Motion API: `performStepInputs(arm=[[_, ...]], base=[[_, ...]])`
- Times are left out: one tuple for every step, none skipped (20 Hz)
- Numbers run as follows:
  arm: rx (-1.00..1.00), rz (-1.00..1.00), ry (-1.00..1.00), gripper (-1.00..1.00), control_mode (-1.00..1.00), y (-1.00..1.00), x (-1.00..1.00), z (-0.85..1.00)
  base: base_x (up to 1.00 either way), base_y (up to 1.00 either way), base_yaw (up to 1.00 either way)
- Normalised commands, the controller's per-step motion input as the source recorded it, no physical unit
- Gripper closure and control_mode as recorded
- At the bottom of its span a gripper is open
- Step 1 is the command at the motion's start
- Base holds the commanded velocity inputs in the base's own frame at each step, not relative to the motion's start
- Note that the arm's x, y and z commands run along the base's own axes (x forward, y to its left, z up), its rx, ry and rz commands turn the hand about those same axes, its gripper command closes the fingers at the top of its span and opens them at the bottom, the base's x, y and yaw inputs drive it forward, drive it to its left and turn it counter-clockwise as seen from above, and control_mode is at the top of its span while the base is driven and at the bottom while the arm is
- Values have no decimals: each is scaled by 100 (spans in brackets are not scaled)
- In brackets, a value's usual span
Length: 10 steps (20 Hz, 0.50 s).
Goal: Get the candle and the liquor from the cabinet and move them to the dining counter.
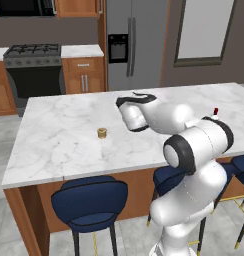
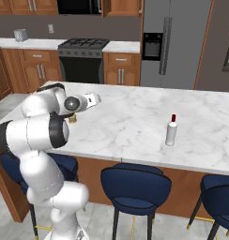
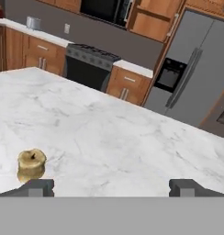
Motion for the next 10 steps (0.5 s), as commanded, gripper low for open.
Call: performStepInputs(arm=[[0,-45,0,-100,-100,-29,-60,64],[0,-44,1,-100,-100,-34,-60,67],[0,-43,1,-100,-100,-36,-61,66],[0,-43,1,-100,-100,-36,-60,68],[0,-41,1,-100,-100,-36,-59,69],[0,-40,2,-100,-100,-41,-59,69],[0,-40,2,-100,-100,-44,-60,71],[0,-39,3,-100,-100,-46,-60,74],[0,-37,2,-100,-100,-46,-54,77],[0,-35,2,-100,-100,-43,-46,81]], base=[[0,0,0],[0,0,0],[0,0,0],[0,0,0],[0,0,0],[0,0,0],[0,0,0],[0,0,0],[0,0,0],[0,0,0]])
